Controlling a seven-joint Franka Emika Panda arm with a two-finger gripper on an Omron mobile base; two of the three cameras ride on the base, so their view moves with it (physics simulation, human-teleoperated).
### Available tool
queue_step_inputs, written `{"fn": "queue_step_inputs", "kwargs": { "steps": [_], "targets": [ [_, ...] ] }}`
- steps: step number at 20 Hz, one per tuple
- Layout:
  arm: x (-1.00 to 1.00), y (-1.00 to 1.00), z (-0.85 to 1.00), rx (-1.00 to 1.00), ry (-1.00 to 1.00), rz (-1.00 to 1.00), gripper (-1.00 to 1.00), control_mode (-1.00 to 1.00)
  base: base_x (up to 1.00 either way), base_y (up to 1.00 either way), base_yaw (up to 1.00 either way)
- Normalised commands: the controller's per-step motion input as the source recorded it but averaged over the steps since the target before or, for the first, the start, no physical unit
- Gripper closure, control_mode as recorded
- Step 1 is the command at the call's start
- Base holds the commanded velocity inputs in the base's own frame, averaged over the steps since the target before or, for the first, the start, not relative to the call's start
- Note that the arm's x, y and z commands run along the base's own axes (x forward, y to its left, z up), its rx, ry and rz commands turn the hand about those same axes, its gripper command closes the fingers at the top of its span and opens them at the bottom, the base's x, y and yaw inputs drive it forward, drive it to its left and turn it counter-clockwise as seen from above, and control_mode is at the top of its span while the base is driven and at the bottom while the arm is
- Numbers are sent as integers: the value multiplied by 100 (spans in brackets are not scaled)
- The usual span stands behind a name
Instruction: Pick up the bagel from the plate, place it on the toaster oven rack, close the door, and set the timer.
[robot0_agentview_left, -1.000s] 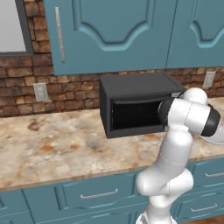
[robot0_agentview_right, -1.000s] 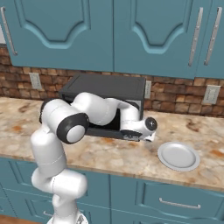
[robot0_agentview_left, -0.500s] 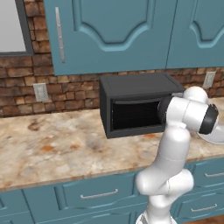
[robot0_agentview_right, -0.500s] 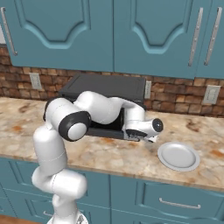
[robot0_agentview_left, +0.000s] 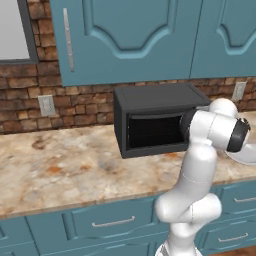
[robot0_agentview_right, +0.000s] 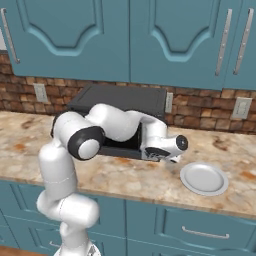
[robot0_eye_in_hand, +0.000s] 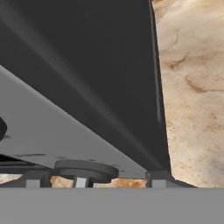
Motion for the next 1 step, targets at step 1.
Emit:
{"fn": "queue_step_inputs", "kwargs": {
  "steps": [1],
  "targets": [
    [0,-100,-36,11,0,21,100,-100,0,0,0]
  ]
}}
